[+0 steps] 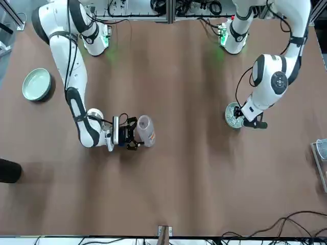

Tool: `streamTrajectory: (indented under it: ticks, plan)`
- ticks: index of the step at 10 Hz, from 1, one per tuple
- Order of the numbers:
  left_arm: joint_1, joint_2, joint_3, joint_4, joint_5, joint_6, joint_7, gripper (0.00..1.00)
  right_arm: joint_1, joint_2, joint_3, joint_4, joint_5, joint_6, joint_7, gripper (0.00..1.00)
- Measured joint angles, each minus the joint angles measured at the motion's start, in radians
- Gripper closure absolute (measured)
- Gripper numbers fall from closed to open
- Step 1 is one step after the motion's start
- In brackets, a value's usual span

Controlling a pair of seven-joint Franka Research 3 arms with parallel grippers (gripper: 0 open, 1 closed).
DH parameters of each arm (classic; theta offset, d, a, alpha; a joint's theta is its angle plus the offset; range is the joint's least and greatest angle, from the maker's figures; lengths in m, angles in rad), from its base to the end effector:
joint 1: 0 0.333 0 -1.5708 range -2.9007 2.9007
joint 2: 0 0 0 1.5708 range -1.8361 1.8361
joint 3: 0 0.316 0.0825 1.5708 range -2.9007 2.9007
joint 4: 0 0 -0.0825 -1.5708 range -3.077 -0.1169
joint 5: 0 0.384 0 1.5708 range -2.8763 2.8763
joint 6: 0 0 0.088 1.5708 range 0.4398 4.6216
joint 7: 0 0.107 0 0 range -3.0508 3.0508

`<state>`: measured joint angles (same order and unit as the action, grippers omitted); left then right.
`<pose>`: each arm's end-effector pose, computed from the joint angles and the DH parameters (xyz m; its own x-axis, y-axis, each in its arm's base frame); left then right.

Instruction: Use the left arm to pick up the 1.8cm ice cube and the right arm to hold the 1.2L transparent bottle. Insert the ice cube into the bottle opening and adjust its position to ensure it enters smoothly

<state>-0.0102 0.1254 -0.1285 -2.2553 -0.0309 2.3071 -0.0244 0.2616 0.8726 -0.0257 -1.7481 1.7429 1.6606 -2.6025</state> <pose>0.5207 -0.0733 0.3024 0.9929 -0.0932 -0.0739 -0.0908 -0.9952 0.0355 0.5798 0.2406 0.1032 0.0220 0.0133 0.9997 0.9984 0.0510 -0.0227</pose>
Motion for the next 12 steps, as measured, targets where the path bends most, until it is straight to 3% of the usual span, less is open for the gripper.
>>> streamTrajectory:
  ticks: [2, 9, 12]
  plan:
    - [-0.002, -0.006, -0.045, 0.084, 0.000, -0.067, -0.070, 0.52, 0.000, 0.000, 0.000, 0.000, 0.000, -0.001, 0.000, 0.00]
    - [-0.017, -0.003, -0.273, 0.269, 0.000, -0.102, -0.417, 0.52, 0.000, 0.000, 0.000, 0.000, 0.000, -0.004, 0.000, 0.00]
    - [-0.081, 0.047, -0.327, 0.438, 0.000, -0.217, -0.578, 0.52, 0.000, 0.000, 0.000, 0.000, 0.000, -0.005, -0.001, 0.00]
